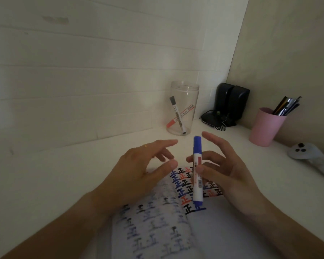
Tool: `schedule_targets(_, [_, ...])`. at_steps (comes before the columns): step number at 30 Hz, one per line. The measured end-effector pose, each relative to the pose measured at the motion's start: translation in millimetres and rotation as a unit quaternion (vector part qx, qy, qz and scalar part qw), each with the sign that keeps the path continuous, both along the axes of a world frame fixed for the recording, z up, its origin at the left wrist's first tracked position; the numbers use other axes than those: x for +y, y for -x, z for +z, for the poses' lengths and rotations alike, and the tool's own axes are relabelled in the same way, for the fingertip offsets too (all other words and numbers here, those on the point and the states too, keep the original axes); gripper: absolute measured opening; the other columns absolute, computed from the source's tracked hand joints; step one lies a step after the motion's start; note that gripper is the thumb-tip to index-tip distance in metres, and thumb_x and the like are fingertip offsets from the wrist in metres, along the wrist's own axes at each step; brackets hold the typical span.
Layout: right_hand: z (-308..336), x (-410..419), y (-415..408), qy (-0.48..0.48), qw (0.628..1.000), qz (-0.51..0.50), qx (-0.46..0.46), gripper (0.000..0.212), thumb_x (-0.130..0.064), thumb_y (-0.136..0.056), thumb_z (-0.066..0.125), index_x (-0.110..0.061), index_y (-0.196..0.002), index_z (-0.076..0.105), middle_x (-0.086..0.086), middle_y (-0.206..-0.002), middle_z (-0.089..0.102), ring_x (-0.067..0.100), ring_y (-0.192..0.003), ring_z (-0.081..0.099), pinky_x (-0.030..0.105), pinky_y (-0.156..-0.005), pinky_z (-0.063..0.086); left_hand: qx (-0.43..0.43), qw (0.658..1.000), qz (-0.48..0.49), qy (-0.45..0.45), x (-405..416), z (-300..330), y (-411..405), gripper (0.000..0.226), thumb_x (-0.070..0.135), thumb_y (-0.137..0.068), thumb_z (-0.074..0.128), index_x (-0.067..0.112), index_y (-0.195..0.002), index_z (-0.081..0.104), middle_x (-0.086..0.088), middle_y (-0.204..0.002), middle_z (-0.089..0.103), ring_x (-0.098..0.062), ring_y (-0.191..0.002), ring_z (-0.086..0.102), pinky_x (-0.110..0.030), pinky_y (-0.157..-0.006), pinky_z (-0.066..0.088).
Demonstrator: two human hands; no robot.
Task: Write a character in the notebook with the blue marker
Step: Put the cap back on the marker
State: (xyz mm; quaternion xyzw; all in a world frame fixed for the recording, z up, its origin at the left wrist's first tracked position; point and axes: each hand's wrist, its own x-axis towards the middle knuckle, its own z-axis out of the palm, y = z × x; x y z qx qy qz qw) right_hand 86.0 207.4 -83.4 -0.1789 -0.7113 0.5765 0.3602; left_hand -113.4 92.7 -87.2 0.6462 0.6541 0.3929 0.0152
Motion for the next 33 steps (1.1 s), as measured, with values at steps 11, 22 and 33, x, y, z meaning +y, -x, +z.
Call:
schedule_targets(11, [12,7,12,0.047,0.989,-0.011,-0.143,0.054,-0.006,-0.089,0.069,-0.037,-0.133,0.060,0.014,-0.095,0.078,0.027,-0.086,0.073,0.032,-0.074,0.056,0.170,0.970,0.066,0.158,6,-15,27,0.061,0.073,-0.091,0.029,0.039,-0.133,0.056,0.015,-0.141,0.053,-0.007,-0.125,0.049,-0.032,-0.098,0.043])
schedule_targets(22, [143,80,96,-0.254,0.906,-0.337,0.028,0.048,-0.008,-0.096,0.061,-0.027,-0.135,0.041,0.001,-0.098,0.065,0.005,-0.076,0.066,0.008,-0.054,0.051,0.179,0.974,0.069,0.120,6,-18,29,0.081,0.080,-0.081,0.006,0.041,-0.129,0.058,0.017,-0.137,0.056,-0.006,-0.123,0.052,-0.031,-0.094,0.048])
schedule_targets(33, [111,139,148,-0.338,0.854,-0.377,-0.117,0.029,-0.011,-0.087,0.071,-0.017,-0.112,0.058,0.001,-0.091,0.069,0.019,-0.081,0.069,0.032,-0.071,0.060,0.201,0.972,0.069,0.101,14,-24,31,0.065,0.074,-0.091,0.018,0.038,-0.123,0.062,0.011,-0.129,0.061,-0.011,-0.115,0.056,-0.035,-0.088,0.049])
